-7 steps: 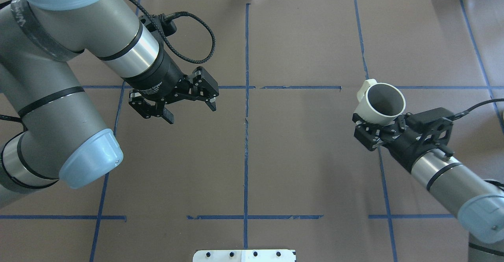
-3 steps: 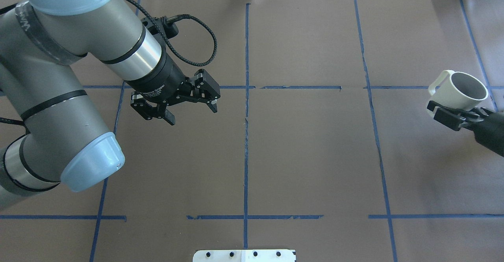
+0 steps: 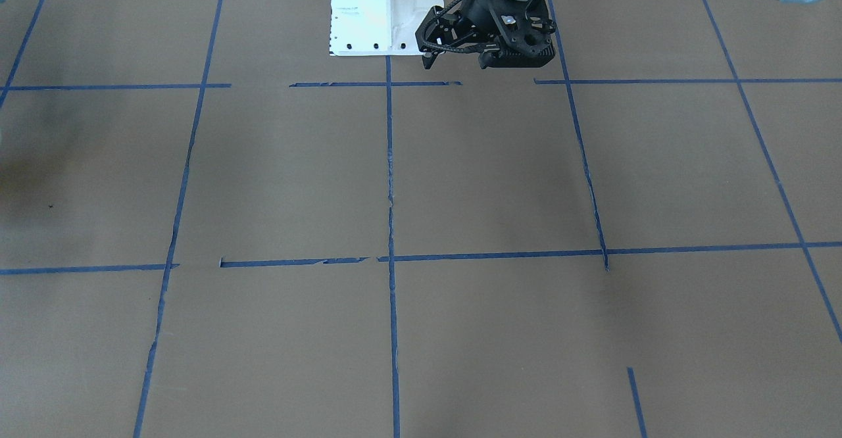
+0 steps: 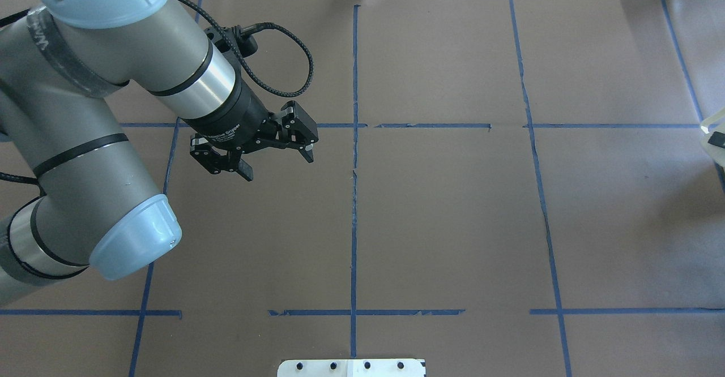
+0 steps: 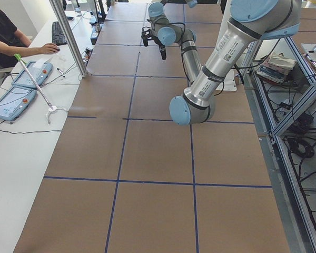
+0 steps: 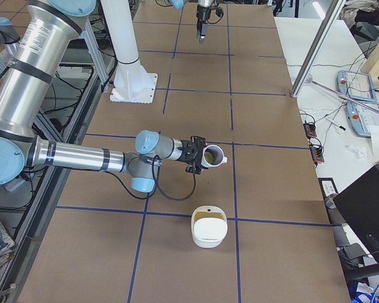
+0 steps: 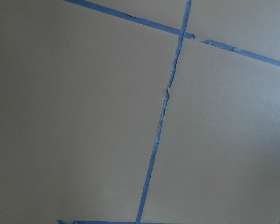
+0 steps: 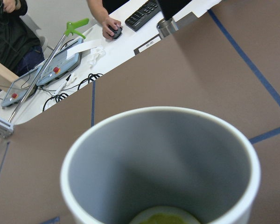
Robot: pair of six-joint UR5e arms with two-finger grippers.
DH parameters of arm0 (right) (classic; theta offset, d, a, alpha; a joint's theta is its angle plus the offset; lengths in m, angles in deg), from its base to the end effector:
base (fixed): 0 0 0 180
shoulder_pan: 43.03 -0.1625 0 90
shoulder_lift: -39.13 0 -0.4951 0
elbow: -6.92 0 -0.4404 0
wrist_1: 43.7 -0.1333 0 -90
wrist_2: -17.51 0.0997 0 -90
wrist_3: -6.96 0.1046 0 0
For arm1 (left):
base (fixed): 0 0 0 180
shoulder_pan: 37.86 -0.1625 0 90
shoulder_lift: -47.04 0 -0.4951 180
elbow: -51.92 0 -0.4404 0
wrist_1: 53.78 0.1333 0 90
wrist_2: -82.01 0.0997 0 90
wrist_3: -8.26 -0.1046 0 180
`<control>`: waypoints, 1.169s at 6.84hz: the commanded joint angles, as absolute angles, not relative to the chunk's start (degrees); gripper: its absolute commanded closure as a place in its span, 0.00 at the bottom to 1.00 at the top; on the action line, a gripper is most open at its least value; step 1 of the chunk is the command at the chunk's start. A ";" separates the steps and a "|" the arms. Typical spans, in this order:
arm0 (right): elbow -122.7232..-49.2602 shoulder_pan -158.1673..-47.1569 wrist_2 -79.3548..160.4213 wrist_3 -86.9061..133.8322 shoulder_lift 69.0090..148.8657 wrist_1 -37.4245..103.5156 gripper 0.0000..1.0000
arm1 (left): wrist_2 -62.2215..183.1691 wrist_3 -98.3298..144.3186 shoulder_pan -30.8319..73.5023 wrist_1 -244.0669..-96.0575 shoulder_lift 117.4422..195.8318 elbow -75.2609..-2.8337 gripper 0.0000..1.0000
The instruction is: Left arm hands cup to right arm to dump lemon
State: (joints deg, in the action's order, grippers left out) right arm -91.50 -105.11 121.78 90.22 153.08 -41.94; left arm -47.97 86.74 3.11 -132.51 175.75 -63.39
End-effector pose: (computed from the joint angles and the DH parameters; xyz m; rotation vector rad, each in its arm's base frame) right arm -0.0688 -0.3594 0.6678 0.5477 -1.1876 0.6705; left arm 0.4299 -0.4608 0.1221 -0.1896 1.0729 -0.1412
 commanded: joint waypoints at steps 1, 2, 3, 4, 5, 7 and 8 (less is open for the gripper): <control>-85.24 -111.58 126.85 110.31 152.86 -51.89 0.96 | -47.11 86.75 2.57 -132.53 175.71 -63.39 0.00; -81.63 -112.11 126.76 117.20 151.56 -57.18 0.96 | -47.10 86.75 2.57 -132.45 175.71 -63.39 0.00; -80.63 -113.94 127.02 124.22 150.06 -57.41 0.96 | -47.02 86.75 2.57 -132.44 175.71 -63.39 0.00; -79.93 -114.92 127.11 129.78 149.70 -58.63 0.96 | -46.67 86.84 2.57 -132.44 175.71 -63.48 0.00; -78.88 -115.45 127.11 131.83 148.74 -58.64 0.96 | -45.53 86.84 2.57 -132.44 175.80 -63.48 0.00; -77.64 -116.67 127.28 137.62 148.38 -59.08 0.96 | -45.52 86.84 2.57 -132.44 175.80 -63.48 0.00; -75.63 -117.29 127.29 142.18 148.03 -62.04 0.96 | -45.52 86.84 2.57 -132.44 175.72 -63.48 0.00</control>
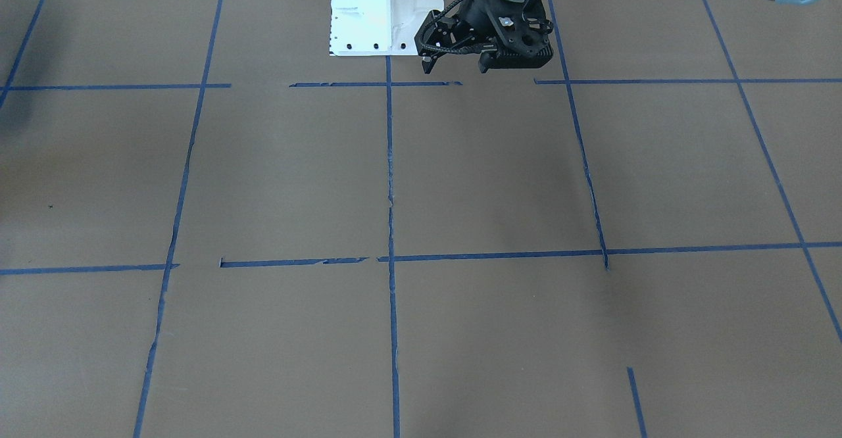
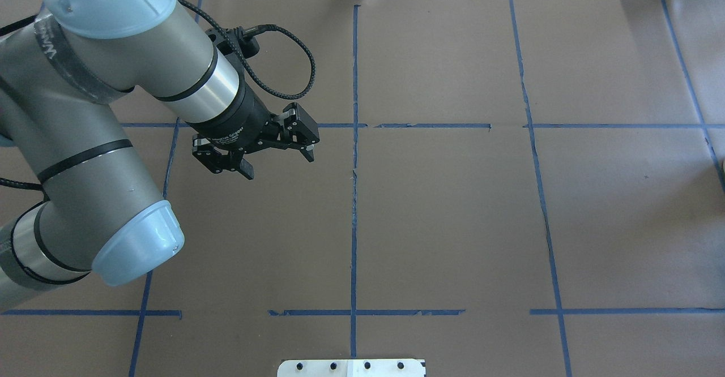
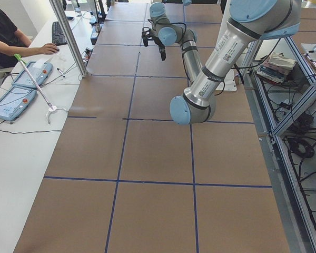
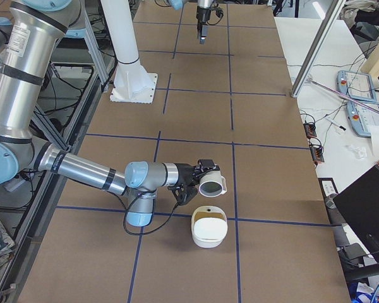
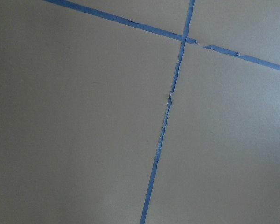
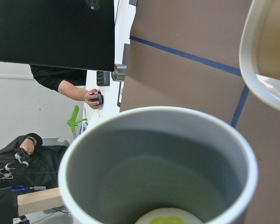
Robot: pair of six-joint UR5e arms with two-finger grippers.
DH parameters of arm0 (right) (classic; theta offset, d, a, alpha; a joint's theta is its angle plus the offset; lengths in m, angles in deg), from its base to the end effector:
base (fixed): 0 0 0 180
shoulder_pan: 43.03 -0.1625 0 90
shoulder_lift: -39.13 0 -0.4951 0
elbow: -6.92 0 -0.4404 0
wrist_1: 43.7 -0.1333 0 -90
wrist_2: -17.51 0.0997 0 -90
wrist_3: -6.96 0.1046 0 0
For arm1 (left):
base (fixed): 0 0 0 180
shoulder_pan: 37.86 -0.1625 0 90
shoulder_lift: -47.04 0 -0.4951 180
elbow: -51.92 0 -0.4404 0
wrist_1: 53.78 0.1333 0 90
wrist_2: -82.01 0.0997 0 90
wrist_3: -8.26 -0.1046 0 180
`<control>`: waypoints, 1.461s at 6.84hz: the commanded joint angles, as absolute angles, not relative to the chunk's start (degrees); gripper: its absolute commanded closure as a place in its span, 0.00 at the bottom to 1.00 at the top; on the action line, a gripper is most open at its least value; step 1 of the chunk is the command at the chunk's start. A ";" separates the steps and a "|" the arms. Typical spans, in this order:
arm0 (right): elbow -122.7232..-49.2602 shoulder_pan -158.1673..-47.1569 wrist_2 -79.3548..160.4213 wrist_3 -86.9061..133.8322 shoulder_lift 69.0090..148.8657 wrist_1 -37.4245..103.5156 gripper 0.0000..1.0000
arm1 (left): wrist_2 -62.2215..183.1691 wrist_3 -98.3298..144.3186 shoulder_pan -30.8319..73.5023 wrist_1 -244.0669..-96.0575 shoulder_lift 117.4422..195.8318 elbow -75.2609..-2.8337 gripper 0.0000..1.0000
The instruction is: Left arm hands cup to right arm to dump lemon
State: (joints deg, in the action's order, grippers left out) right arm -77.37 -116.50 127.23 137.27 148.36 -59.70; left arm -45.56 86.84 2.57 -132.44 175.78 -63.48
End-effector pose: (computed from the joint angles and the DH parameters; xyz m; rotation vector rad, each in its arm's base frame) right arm -0.0053 -0.3625 0.7325 0.1400 -1.5723 1.3686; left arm 0.4331 -0.4603 0.1231 -0.1584 1.0605 -0.1550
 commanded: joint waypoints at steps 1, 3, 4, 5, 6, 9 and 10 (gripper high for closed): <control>-71.00 -117.47 127.29 148.93 147.07 -68.07 0.96 | -45.52 86.84 2.57 -132.44 175.80 -63.48 0.00; -62.80 -119.22 127.20 158.69 143.21 -76.64 0.95 | -45.44 86.84 2.57 -132.44 175.80 -63.57 0.00; -62.70 -120.19 127.20 163.19 143.02 -77.79 0.95 | -45.43 86.84 2.48 -132.44 175.89 -63.57 0.00; -62.61 -120.46 127.11 167.76 142.15 -78.06 0.94 | -45.35 86.84 2.31 -132.44 175.80 -63.57 0.00; -62.52 -121.25 127.02 170.93 141.70 -78.15 0.94 | -45.35 86.93 2.31 -132.44 175.80 -63.57 0.00; -56.23 -122.92 126.94 178.67 139.25 -84.08 0.93 | -45.17 86.93 2.31 -132.44 175.71 -63.57 0.00; -52.97 -122.92 126.76 182.53 137.93 -88.83 0.93 | -45.17 86.93 2.31 -132.44 175.71 -63.57 0.00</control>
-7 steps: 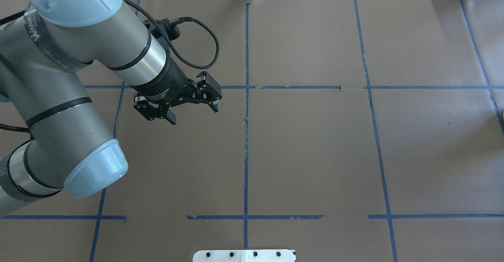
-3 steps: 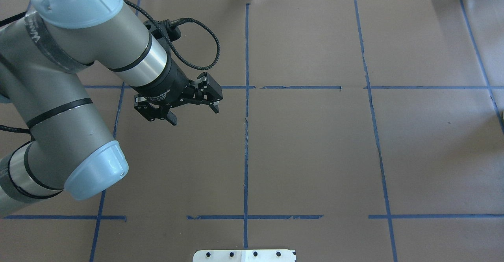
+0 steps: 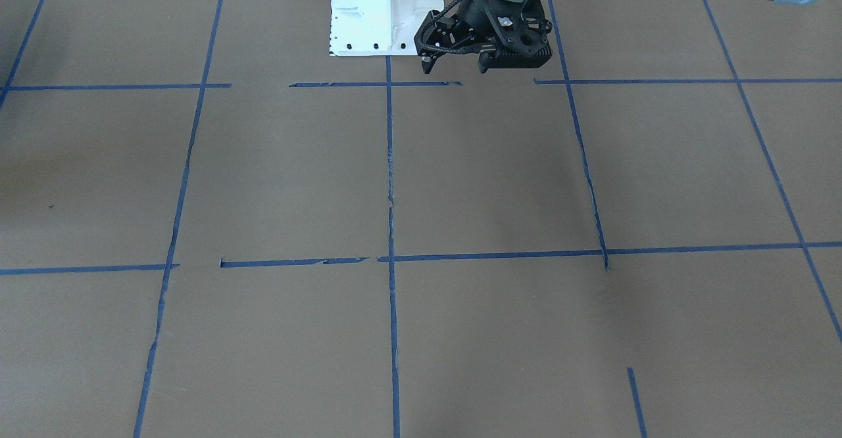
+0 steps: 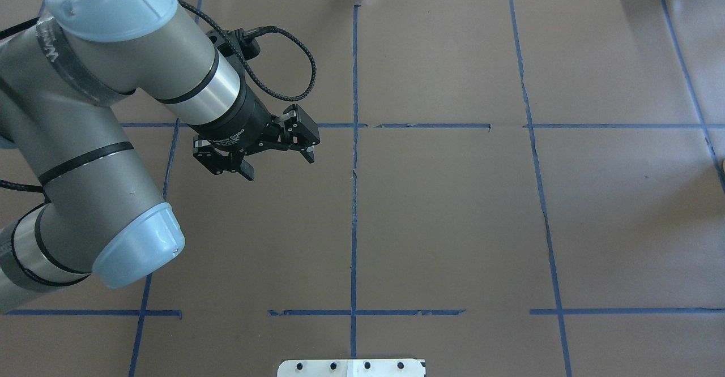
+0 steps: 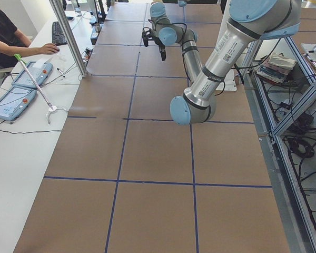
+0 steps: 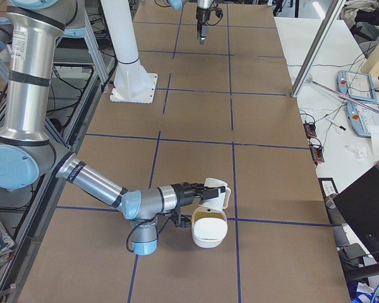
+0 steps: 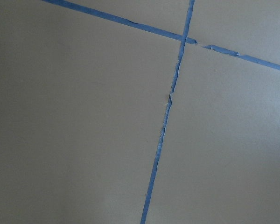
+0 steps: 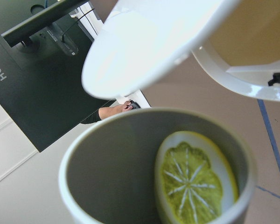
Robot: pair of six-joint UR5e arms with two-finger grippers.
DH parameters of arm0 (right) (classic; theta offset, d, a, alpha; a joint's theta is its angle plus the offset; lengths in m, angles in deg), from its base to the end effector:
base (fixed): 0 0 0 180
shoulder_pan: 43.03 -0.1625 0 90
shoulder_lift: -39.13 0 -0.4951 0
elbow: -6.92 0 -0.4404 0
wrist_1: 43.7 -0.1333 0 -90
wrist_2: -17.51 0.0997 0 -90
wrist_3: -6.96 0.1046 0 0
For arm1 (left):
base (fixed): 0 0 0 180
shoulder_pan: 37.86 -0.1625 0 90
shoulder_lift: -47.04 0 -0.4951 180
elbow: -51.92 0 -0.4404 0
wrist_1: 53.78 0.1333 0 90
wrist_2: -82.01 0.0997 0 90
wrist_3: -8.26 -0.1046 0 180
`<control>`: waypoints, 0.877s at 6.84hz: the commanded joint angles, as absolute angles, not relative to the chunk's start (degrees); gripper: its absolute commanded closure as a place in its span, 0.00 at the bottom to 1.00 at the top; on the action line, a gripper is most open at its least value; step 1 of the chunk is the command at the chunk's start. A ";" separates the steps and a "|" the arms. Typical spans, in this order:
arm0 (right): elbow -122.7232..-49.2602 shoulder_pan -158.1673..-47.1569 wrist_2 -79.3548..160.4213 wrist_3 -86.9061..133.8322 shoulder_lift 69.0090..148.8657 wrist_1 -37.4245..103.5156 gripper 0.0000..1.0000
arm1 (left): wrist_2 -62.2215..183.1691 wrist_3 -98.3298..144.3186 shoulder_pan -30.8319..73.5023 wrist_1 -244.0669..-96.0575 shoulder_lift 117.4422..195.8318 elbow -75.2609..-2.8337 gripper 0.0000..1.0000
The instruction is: Left arm hands cup to right arm to dump lemon
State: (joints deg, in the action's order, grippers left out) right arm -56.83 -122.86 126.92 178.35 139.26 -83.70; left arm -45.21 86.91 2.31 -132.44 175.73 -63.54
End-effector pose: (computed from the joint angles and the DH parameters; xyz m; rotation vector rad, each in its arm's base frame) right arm 0.0335 -0.3714 0.8054 -0.3441 -1.9713 1.7748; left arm 0.4348 -0.4587 0.1235 -0.1560 1.0584 -0.1550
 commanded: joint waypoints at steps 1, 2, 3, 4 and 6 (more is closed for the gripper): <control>-52.68 -122.92 126.67 183.70 137.66 -89.40 0.93 | -45.08 86.93 2.39 -132.36 175.71 -63.57 0.00; -52.67 -122.92 126.58 185.80 137.48 -89.49 0.92 | -43.43 87.45 2.31 -132.44 175.80 -63.57 0.00; -52.76 -123.45 126.58 188.17 136.52 -89.58 0.90 | -43.15 87.89 2.31 -132.44 175.80 -63.57 0.00; -52.85 -124.06 126.58 188.89 136.25 -89.58 0.90 | -43.15 87.81 2.31 -132.53 175.80 -63.57 0.00; -53.37 -126.43 127.19 198.24 136.42 -90.02 0.90 | -42.98 88.15 2.31 -132.44 175.98 -63.57 0.00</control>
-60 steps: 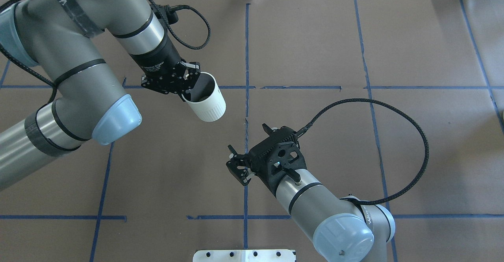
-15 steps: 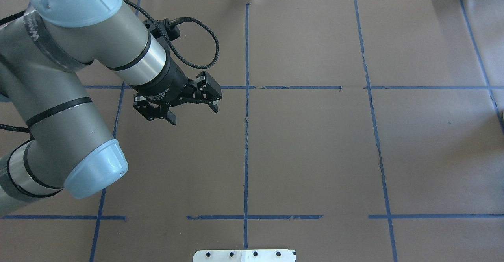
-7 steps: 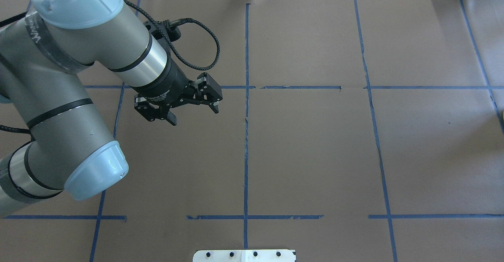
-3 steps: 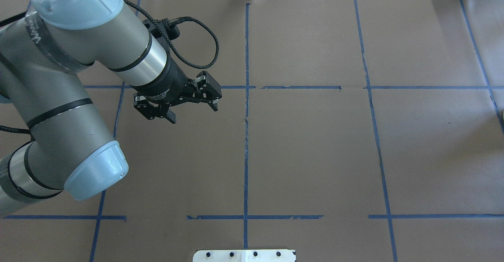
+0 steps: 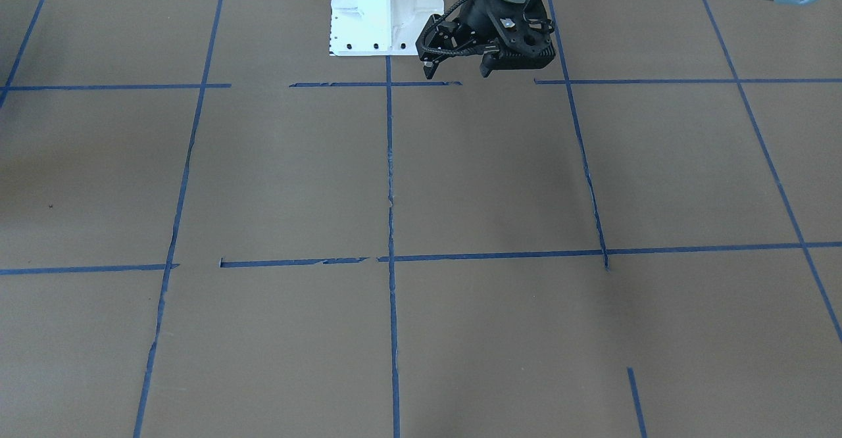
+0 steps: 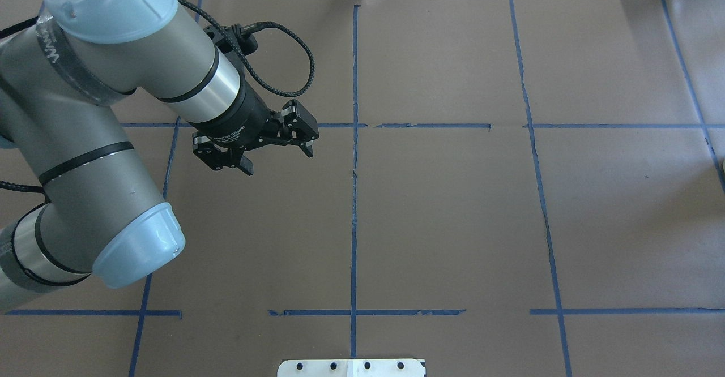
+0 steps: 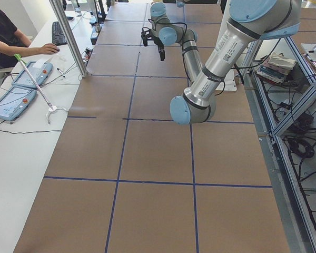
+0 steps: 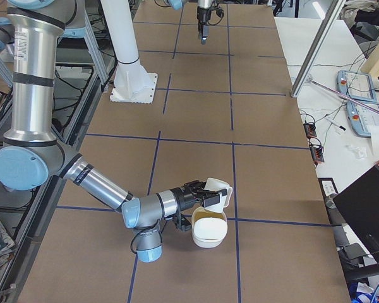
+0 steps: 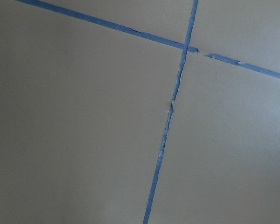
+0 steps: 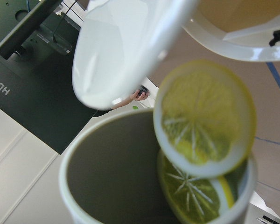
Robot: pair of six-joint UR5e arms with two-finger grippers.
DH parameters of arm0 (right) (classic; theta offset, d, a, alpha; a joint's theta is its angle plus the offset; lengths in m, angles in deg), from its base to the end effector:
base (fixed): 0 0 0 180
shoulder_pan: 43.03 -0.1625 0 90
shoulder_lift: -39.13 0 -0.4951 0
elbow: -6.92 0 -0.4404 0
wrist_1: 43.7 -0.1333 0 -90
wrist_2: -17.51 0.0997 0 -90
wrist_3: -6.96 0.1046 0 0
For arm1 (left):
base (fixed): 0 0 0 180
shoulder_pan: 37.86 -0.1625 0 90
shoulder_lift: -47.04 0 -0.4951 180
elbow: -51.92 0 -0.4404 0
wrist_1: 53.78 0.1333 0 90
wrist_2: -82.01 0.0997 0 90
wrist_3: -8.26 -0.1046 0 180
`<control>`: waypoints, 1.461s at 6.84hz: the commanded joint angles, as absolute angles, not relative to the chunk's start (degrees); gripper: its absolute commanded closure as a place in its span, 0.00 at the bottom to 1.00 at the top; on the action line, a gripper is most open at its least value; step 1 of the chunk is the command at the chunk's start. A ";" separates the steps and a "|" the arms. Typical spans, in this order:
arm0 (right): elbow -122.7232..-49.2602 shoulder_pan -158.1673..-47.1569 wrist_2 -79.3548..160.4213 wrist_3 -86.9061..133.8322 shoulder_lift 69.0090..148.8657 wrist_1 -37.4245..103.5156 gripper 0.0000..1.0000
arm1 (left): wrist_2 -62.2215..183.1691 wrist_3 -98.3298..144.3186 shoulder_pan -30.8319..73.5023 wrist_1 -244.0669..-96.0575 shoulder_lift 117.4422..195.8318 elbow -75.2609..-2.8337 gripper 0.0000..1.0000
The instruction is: Left arm hands cup to right arm to dump lemon
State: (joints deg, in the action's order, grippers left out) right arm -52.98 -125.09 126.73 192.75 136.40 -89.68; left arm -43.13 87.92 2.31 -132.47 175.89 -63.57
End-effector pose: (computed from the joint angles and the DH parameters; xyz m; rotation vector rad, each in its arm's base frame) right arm 0.0468 -0.3802 0.8076 -0.5708 -2.1083 1.8516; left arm 0.4339 -0.4620 0.1229 -0.1317 1.0502 -0.1876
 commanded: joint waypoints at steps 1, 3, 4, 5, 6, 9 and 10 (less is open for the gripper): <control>-53.38 -126.44 127.20 200.04 136.69 -92.11 0.90 | -42.19 88.16 2.31 -132.44 175.89 -63.57 0.00; -56.08 -126.09 127.55 200.15 136.34 -92.31 0.95 | -41.13 88.24 2.31 -132.44 175.89 -63.57 0.00; -58.45 -126.26 129.12 199.97 136.34 -89.35 0.97 | -41.13 88.24 2.04 -132.44 175.89 -63.57 0.00; -61.00 -126.26 130.18 199.45 136.34 -88.36 1.00 | -41.13 88.24 1.78 -132.44 175.89 -63.57 0.00; -64.50 -126.09 132.28 195.70 136.34 -84.09 1.00 | -41.04 88.24 1.78 -132.44 175.89 -63.57 0.00; -75.52 -122.43 134.33 172.04 136.34 -65.27 1.00 | -41.13 88.24 1.78 -132.44 175.89 -63.57 0.00; -75.70 -121.61 133.71 167.06 133.29 -61.58 0.99 | -41.13 88.24 1.78 -132.44 175.80 -63.57 0.00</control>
State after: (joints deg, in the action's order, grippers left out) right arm -74.66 -123.17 134.29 174.89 135.61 -66.31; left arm -41.13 88.24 1.78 -132.45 175.85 -63.57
